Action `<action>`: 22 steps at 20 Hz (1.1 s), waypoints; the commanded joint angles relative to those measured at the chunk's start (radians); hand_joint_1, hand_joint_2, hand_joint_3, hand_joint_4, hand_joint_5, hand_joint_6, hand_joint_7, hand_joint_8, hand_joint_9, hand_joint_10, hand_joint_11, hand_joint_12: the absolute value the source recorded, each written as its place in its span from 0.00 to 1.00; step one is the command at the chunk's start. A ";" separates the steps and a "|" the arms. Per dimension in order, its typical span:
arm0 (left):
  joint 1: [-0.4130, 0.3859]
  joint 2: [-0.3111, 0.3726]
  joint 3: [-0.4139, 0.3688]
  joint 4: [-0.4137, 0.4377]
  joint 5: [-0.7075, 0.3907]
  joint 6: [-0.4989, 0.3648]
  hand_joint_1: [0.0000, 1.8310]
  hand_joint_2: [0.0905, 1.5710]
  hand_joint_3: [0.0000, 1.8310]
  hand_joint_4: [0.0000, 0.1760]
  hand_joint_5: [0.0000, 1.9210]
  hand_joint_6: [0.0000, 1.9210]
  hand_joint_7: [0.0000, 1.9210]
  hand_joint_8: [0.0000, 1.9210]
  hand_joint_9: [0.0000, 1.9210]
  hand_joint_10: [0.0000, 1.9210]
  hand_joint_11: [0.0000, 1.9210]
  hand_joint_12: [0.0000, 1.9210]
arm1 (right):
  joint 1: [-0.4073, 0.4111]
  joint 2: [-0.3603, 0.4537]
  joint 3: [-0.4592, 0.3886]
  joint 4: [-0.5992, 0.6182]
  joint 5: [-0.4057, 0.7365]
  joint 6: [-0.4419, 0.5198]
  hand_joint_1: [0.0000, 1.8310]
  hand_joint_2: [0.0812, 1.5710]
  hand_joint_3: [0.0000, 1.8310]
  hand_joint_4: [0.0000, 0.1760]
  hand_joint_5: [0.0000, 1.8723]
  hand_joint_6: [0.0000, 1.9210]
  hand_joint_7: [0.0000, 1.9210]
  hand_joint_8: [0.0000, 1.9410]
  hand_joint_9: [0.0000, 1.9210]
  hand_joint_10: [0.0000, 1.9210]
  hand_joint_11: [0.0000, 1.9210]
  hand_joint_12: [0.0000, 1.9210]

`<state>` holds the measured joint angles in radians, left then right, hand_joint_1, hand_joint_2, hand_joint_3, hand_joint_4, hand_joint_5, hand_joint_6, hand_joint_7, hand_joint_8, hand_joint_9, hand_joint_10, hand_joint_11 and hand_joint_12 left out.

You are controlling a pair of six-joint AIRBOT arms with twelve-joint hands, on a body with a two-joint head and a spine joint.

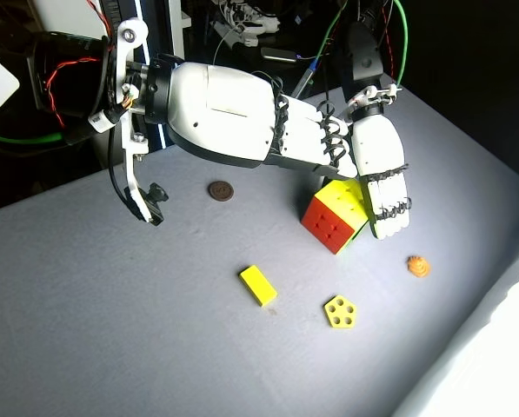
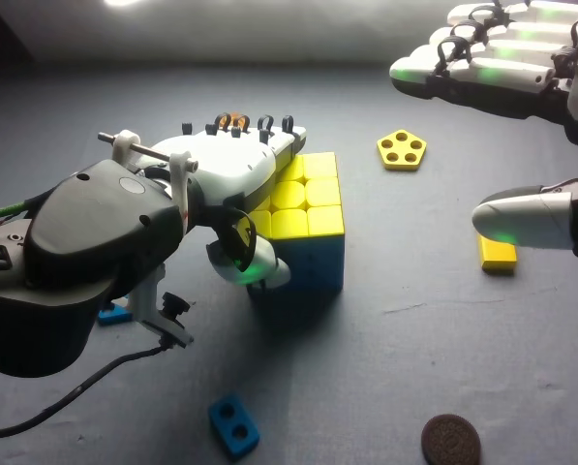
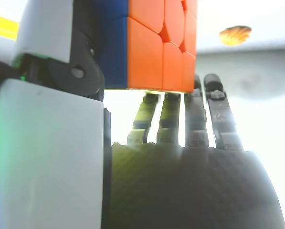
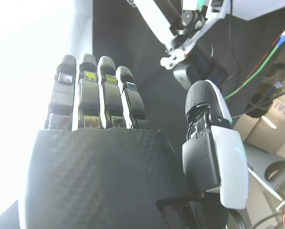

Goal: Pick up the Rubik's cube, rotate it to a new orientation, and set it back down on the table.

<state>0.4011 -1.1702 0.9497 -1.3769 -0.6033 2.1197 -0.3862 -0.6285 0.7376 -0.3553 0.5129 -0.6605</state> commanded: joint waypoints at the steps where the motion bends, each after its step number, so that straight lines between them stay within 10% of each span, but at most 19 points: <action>1: 0.000 -0.003 0.004 0.038 -0.027 0.003 0.54 0.62 0.00 0.00 0.00 0.00 0.00 0.00 0.00 0.00 0.00 0.00 | 0.003 0.007 -0.005 0.023 0.116 -0.002 0.07 0.80 0.00 0.00 0.03 0.00 0.06 0.00 0.05 0.00 0.00 0.05; 8: 0.000 -0.005 0.001 0.038 -0.027 0.012 0.53 0.64 0.00 0.00 0.00 0.00 0.00 0.00 0.00 0.00 0.00 0.00 | -0.002 0.011 -0.010 0.023 0.123 -0.027 0.06 0.80 0.00 0.00 0.02 0.00 0.04 0.00 0.04 0.00 0.00 0.04; 11: -0.002 -0.005 -0.001 0.038 -0.027 0.014 0.54 0.66 0.00 0.00 0.10 0.02 0.18 0.04 0.20 0.05 0.00 0.58 | -0.002 0.012 -0.010 0.024 0.134 -0.027 0.06 0.81 0.00 0.00 0.01 0.00 0.05 0.00 0.05 0.00 0.00 0.00; 13: -0.005 -0.005 -0.002 0.036 -0.027 0.018 0.58 0.65 0.00 0.00 0.21 0.08 0.14 0.38 0.10 0.56 0.00 0.78 | -0.004 0.012 -0.010 0.026 0.138 -0.027 0.05 0.81 0.00 0.00 0.01 0.00 0.05 0.00 0.05 0.00 0.01 0.00; 15: -0.007 -0.005 -0.002 0.032 -0.027 0.022 0.60 0.63 0.00 0.00 0.15 0.61 0.10 0.79 0.10 0.86 0.05 0.97 | -0.006 0.012 -0.010 0.026 0.139 -0.027 0.04 0.81 0.00 0.00 0.01 0.00 0.04 0.00 0.05 0.00 0.00 0.00; 19: -0.007 -0.005 -0.006 0.028 -0.027 0.025 0.63 0.66 0.00 0.00 0.17 0.83 0.15 0.96 0.21 0.99 0.22 1.00 | -0.016 0.014 -0.010 0.026 0.146 -0.027 0.05 0.81 0.00 0.00 0.01 0.00 0.04 0.00 0.05 0.00 0.00 0.01; 22: -0.009 -0.003 -0.013 0.018 -0.027 0.027 0.56 0.81 0.03 0.00 0.32 0.82 0.16 1.00 0.22 1.00 0.23 1.00 | -0.022 0.019 -0.010 0.026 0.150 -0.027 0.05 0.81 0.00 0.00 0.02 0.00 0.06 0.00 0.06 0.00 0.00 0.06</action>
<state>0.3927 -1.1763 0.9440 -1.3975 -0.6186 2.1395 -0.4149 -0.6159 0.7307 -0.3546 0.5430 -0.6868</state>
